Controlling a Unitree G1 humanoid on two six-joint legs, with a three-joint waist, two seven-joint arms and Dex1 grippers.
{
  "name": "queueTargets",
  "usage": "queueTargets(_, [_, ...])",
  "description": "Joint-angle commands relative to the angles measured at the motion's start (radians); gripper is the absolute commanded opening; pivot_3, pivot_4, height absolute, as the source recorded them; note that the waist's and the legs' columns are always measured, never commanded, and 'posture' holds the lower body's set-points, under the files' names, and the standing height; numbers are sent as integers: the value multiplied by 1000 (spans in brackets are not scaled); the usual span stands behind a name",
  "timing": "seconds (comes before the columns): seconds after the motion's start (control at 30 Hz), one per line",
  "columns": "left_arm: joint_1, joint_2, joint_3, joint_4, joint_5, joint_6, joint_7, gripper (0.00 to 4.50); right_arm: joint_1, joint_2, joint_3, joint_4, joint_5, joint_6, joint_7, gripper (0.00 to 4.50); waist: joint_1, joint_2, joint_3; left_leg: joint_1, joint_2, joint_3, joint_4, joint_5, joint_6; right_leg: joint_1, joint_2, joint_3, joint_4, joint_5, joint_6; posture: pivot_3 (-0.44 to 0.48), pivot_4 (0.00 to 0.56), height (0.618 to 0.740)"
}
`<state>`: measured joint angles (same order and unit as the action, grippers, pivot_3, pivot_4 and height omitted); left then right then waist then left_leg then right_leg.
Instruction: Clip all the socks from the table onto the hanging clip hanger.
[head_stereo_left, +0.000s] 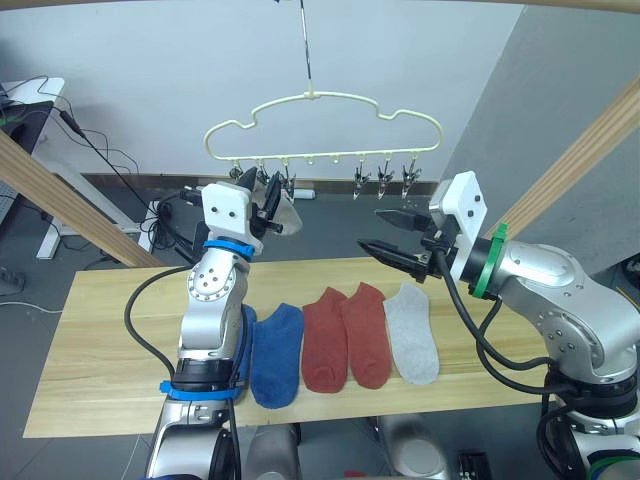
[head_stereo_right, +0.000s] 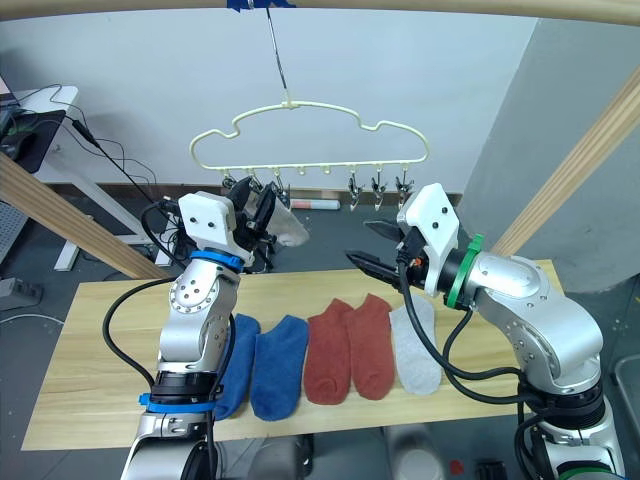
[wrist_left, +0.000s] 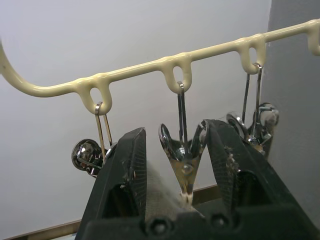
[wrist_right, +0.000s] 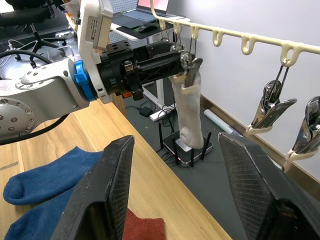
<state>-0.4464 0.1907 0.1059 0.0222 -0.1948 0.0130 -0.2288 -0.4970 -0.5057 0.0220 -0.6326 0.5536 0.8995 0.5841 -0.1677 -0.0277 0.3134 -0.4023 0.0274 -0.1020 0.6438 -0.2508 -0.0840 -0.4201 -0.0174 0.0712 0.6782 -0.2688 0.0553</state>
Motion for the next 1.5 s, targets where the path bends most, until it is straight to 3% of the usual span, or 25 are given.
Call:
queueTargets(0.03, [-22, -4, 7, -19, -7, -14, 0, 1965, 3, -8, -16, -36, 20, -24, -2, 2817, 0, 0, 0, 0, 0, 0, 0, 0, 0, 0, 0, 0, 0, 0, 0, -299, 323, 740])
queueTargets(0.27, [-23, -1, 3, -29, -1, -12, 1, 250, 19, -12, -7, -42, 16, -25, 0, 2817, 0, 0, 0, 0, 0, 0, 0, 0, 0, 0, 0, 0, 0, 0, 0, -297, 323, 740])
queueTargets(0.47, [-8, 8, -2, -51, 7, -6, -2, 216, 79, -34, 37, -27, -58, -41, -34, 2817, 1, 0, 0, 0, 0, 0, 0, 0, 0, 0, 0, 0, -1, 0, 1, -294, 323, 740])
queueTargets(0.57, [-1, 18, -5, -62, 7, 6, -12, 216, 155, -25, 72, 19, -150, -66, -115, 3376, 1, 0, 0, 0, 0, 0, -1, 0, 0, 0, 0, 0, -1, -1, 1, -294, 323, 740])
queueTargets(0.67, [4, 28, -6, -69, 1, 18, -27, 216, 213, -16, 116, 75, -247, -106, -185, 4384, 1, 0, 0, 0, 0, 0, -1, 0, 0, 0, 0, 0, -2, -1, 2, -294, 323, 740])
queueTargets(0.7, [6, 31, -6, -71, -4, 25, -34, 216, 230, -11, 129, 104, -280, -119, -209, 4500, 1, 0, 0, 0, 0, 0, -1, 0, 0, 0, 0, 0, -1, -1, 2, -294, 323, 740])
queueTargets(1.03, [24, 46, -11, -96, -25, 75, -84, 216, 363, 82, 184, 413, -446, -322, -276, 4500, -1, 0, 0, 0, 0, 1, -1, 0, 0, 0, 0, 1, -1, -3, 4, -294, 323, 740])
queueTargets(1.07, [25, 47, -10, -99, -27, 80, -87, 216, 368, 91, 188, 431, -451, -327, -274, 4500, 0, 0, 0, 0, 0, 1, -1, 0, 0, 0, 0, 1, -1, -3, 4, -260, 325, 740])
queueTargets(1.37, [25, 56, -12, -105, -39, 102, -109, 216, 329, 159, 153, 636, -467, -376, -269, 4500, 1, 0, 0, 1, 0, 2, 0, 0, 0, 0, 0, 2, -1, -3, 4, -262, 324, 740])
queueTargets(1.5, [29, 61, -8, -116, -49, 119, -120, 216, 323, 157, 154, 667, -476, -375, -256, 3599, 2, 0, 0, 1, 0, 1, 0, 0, 0, 1, 0, 1, -1, -3, 4, -254, 322, 740])
